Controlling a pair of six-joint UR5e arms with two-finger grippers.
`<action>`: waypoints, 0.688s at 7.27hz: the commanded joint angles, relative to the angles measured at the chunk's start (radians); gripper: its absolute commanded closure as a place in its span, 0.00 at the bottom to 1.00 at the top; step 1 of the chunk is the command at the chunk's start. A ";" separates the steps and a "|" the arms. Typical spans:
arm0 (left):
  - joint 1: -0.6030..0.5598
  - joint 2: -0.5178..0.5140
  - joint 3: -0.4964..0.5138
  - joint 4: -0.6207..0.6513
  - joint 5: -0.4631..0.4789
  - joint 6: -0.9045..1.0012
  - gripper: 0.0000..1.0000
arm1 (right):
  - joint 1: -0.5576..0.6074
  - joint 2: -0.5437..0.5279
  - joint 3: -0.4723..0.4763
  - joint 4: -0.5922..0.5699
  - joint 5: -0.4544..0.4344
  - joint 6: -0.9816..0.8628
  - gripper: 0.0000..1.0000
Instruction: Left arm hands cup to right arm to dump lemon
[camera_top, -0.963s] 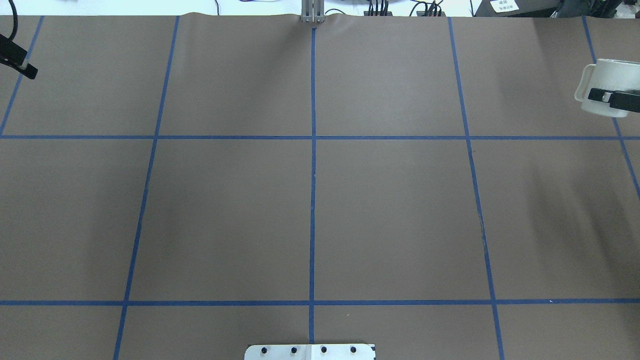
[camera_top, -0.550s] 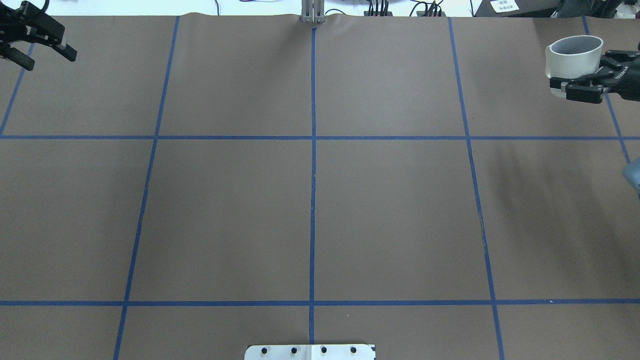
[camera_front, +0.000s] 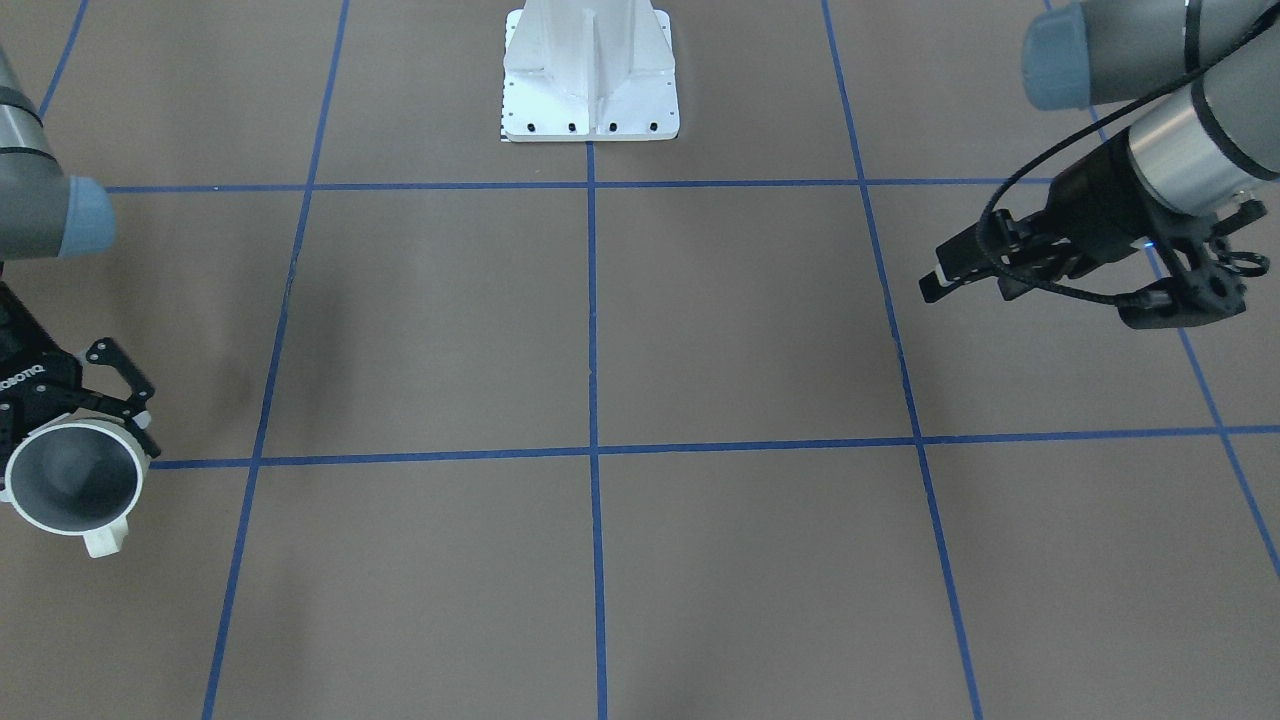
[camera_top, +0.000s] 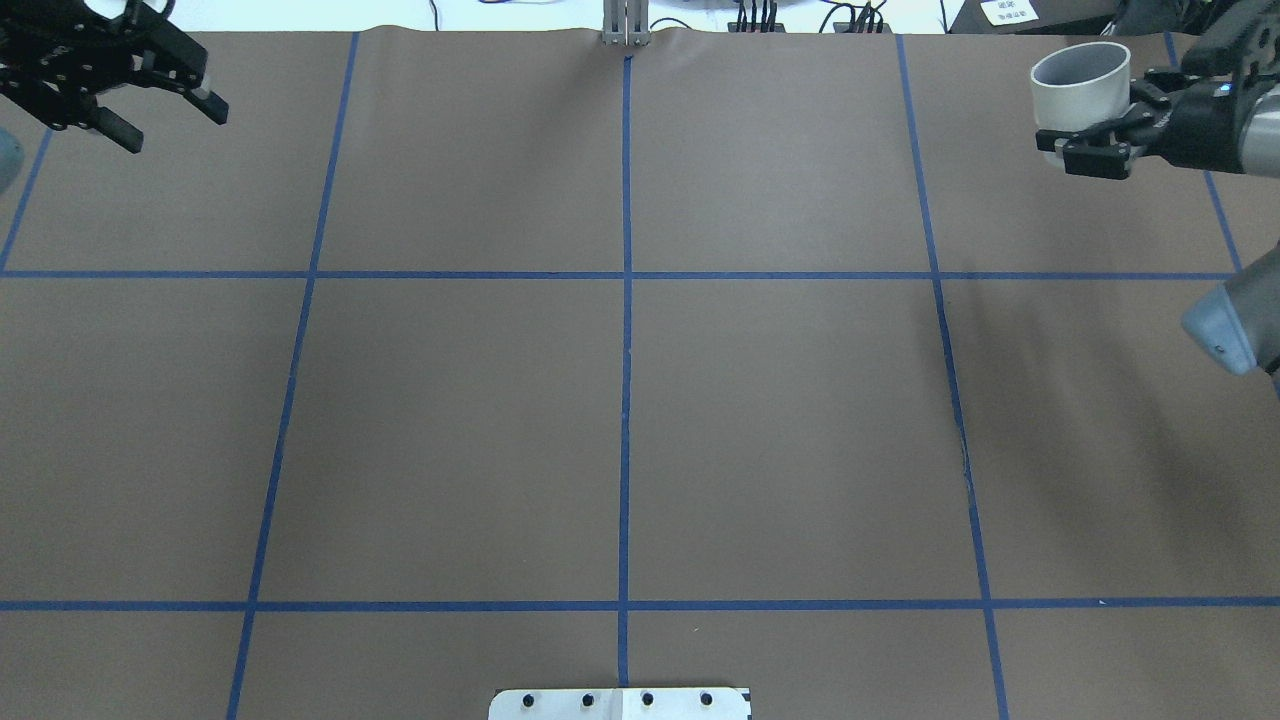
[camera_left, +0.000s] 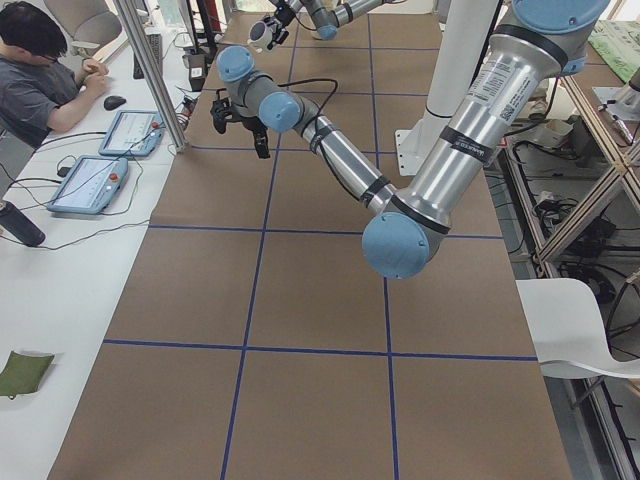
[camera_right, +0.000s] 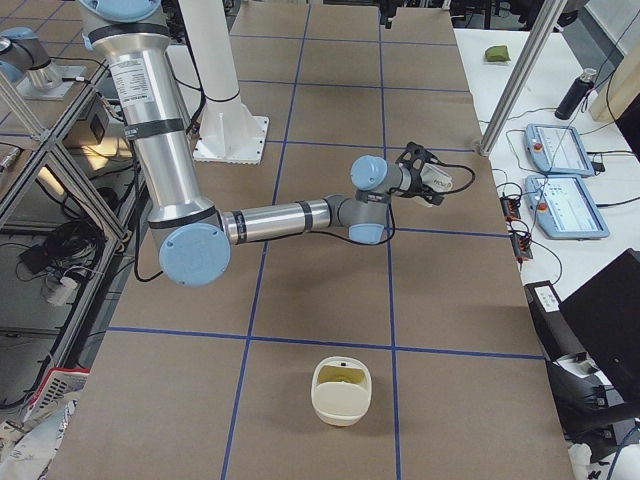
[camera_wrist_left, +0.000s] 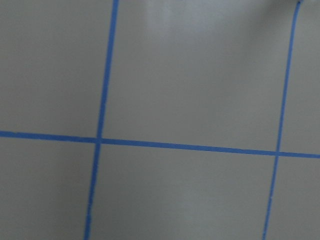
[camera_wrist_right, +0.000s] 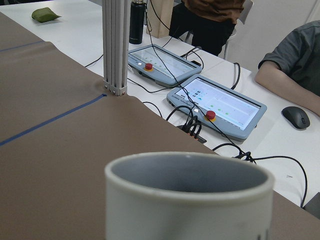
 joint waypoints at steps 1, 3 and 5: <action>0.071 -0.052 0.013 -0.002 0.004 -0.137 0.00 | -0.216 0.052 0.122 -0.198 -0.366 0.002 0.78; 0.101 -0.127 0.086 -0.043 0.006 -0.293 0.00 | -0.404 0.177 0.114 -0.341 -0.641 0.016 0.76; 0.150 -0.181 0.202 -0.225 0.007 -0.431 0.00 | -0.469 0.301 0.101 -0.471 -0.731 0.088 0.76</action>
